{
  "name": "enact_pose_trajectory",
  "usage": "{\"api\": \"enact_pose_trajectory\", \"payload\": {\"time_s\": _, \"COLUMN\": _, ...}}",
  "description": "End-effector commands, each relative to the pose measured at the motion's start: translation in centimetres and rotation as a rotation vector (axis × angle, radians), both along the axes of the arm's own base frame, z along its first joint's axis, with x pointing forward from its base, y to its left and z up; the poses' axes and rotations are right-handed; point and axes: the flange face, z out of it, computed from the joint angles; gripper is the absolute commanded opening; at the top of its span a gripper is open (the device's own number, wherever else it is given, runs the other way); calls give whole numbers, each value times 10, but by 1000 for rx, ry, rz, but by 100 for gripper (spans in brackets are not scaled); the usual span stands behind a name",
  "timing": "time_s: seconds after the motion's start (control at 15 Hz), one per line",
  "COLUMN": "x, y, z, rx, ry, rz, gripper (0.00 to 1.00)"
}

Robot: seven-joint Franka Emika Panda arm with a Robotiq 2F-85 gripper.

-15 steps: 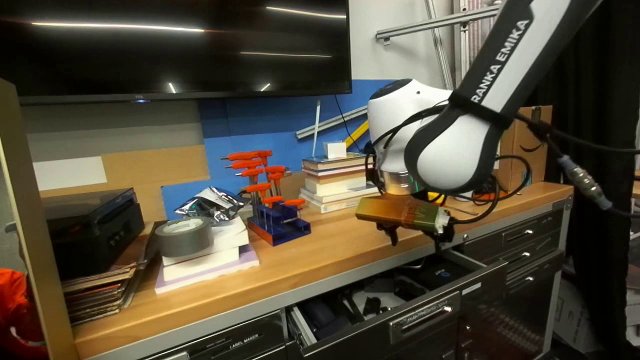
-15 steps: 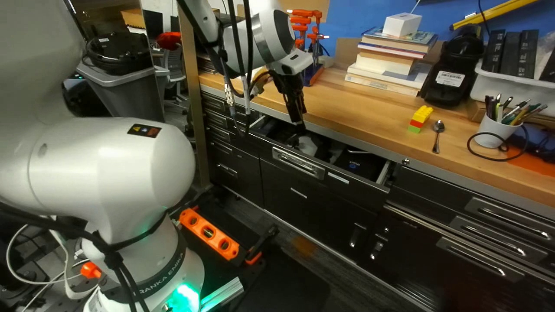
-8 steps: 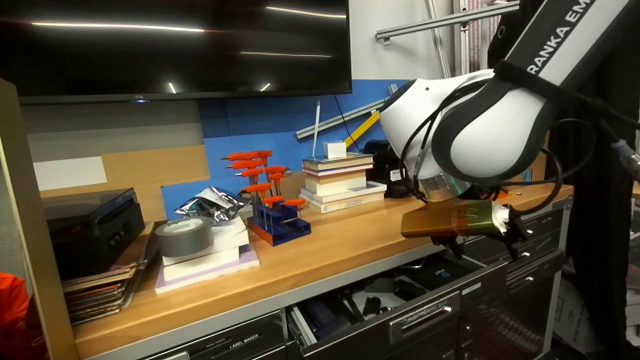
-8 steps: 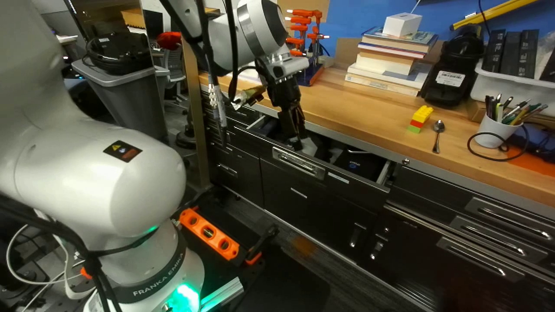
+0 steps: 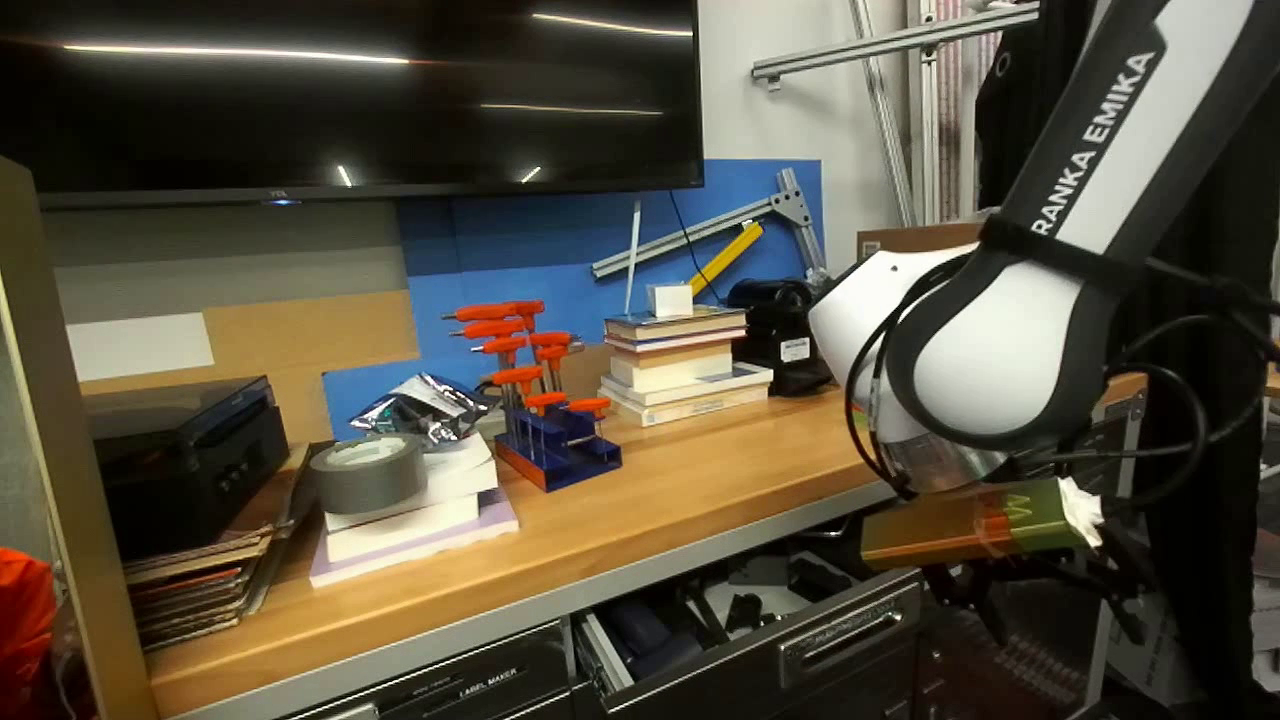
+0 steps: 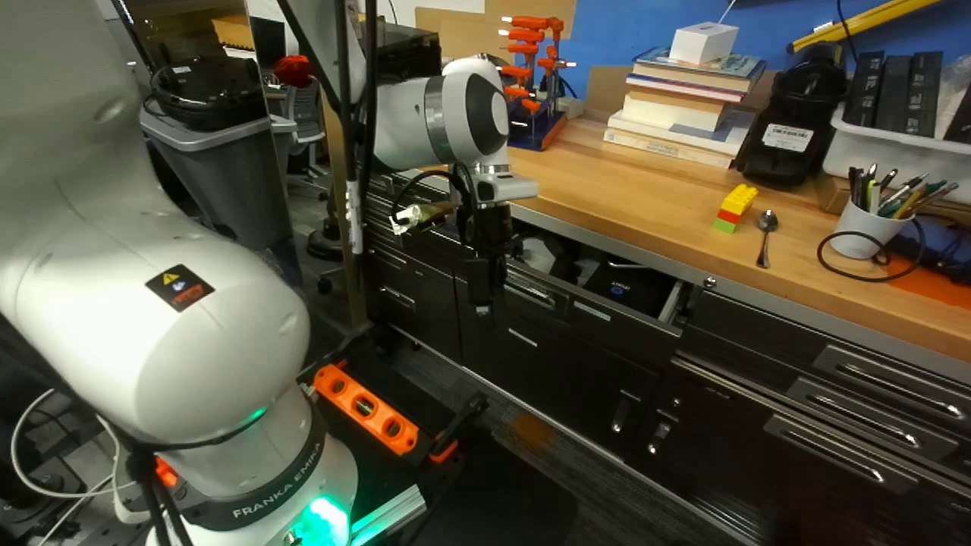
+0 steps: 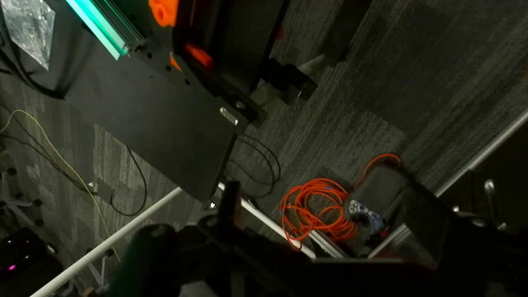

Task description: Put the two black objects in the open drawer then close the drawer

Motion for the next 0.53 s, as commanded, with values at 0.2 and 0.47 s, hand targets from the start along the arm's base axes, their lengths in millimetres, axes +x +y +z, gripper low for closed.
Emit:
{"api": "enact_pose_trajectory", "payload": {"time_s": 0.2, "x": 14, "y": 12, "z": -62, "rx": 148, "ry": 85, "rz": -8, "gripper": 100}}
{"api": "enact_pose_trajectory", "payload": {"time_s": 0.47, "x": 34, "y": 35, "z": -90, "rx": 220, "ry": 68, "rz": -15, "gripper": 100}}
